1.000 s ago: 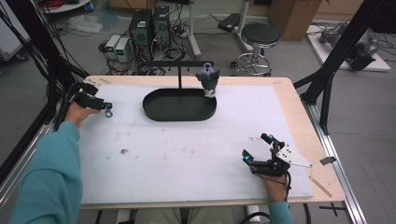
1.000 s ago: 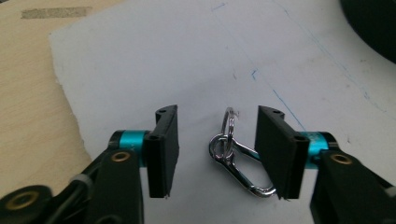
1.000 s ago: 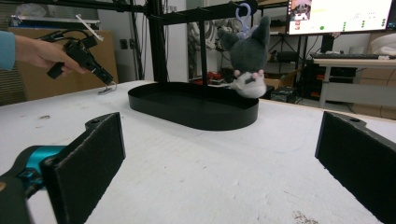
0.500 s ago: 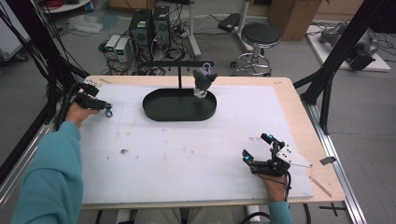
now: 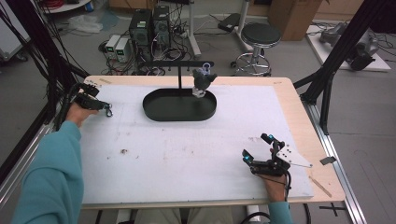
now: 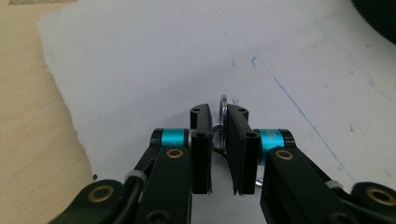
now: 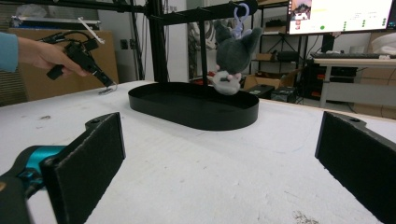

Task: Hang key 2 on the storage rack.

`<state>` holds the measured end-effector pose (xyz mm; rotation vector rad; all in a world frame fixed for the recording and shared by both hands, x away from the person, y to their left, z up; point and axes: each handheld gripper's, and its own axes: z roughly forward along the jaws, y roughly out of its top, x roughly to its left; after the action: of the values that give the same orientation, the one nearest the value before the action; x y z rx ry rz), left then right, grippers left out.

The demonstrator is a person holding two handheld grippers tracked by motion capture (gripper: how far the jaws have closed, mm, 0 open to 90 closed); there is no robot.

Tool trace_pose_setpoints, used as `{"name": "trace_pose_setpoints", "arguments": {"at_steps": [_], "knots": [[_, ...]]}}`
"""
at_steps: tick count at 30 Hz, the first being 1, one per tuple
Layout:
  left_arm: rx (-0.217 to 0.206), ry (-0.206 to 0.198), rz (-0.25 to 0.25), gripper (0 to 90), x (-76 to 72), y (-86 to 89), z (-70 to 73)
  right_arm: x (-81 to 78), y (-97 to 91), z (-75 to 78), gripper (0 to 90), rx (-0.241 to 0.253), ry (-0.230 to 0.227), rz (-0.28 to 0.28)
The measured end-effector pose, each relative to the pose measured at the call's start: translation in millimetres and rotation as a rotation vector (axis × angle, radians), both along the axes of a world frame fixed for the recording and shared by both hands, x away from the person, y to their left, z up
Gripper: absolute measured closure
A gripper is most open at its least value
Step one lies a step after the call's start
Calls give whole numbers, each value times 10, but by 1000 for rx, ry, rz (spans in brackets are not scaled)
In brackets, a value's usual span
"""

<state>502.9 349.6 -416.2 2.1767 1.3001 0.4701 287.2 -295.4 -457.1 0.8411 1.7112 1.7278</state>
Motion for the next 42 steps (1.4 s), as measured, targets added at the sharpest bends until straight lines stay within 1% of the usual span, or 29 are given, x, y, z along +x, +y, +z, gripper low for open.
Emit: {"name": "trace_pose_setpoints", "arguments": {"at_steps": [2, 6, 7, 14, 18, 23, 25, 28, 31, 32, 34, 36, 38, 39, 41, 42], "knots": [[-1, 2, -2, 806, 2, -6, -5, -1, 0, 0, 8, 0, 0, 0], [6, 6, 10, 866, 6, -8, -4, -1, 1, 0, 8, 1, 1, -1], [1, 6, 13, 872, 4, -10, -3, 0, 0, 0, 8, 0, 0, 0], [2, 3, 9, 880, -1, -10, 0, 0, -1, 0, 8, 0, 0, -1], [-2, -13, -2, 882, -21, -17, 38, 0, -1, 0, 8, 0, 0, -1], [-14, -37, -24, 882, -73, -32, 137, -2, 1, 0, 7, -2, 1, 1], [-20, -45, -22, 883, -94, -43, 170, -1, 3, -1, 8, -3, -2, 1], [-31, -72, -41, 882, -144, -66, 258, 3, 0, -1, 7, -7, -10, 2], [-45, -94, -49, 882, -189, -103, 333, -7, 8, 0, 7, -10, -4, 2], [-41, -99, -56, 882, -202, -113, 356, -10, 11, -1, 8, -10, -6, 3], [-62, -108, -66, 882, -233, -140, 397, -9, 11, -1, 8, -11, -8, 3], [-69, -118, -81, 883, -256, -166, 435, -9, 9, -1, 7, -11, -7, 3], [-88, -133, -91, 882, -285, -201, 478, -9, 10, -1, 7, -10, -6, 5], [-90, -136, -102, 883, -299, -213, 503, -10, 9, -1, 7, -11, -6, 4], [-98, -149, -108, 883, -322, -247, 551, -9, 8, -1, 8, -11, -5, 4], [-95, -149, -119, 883, -329, -255, 580, -10, 9, -1, 7, -9, -5, 3]]}}
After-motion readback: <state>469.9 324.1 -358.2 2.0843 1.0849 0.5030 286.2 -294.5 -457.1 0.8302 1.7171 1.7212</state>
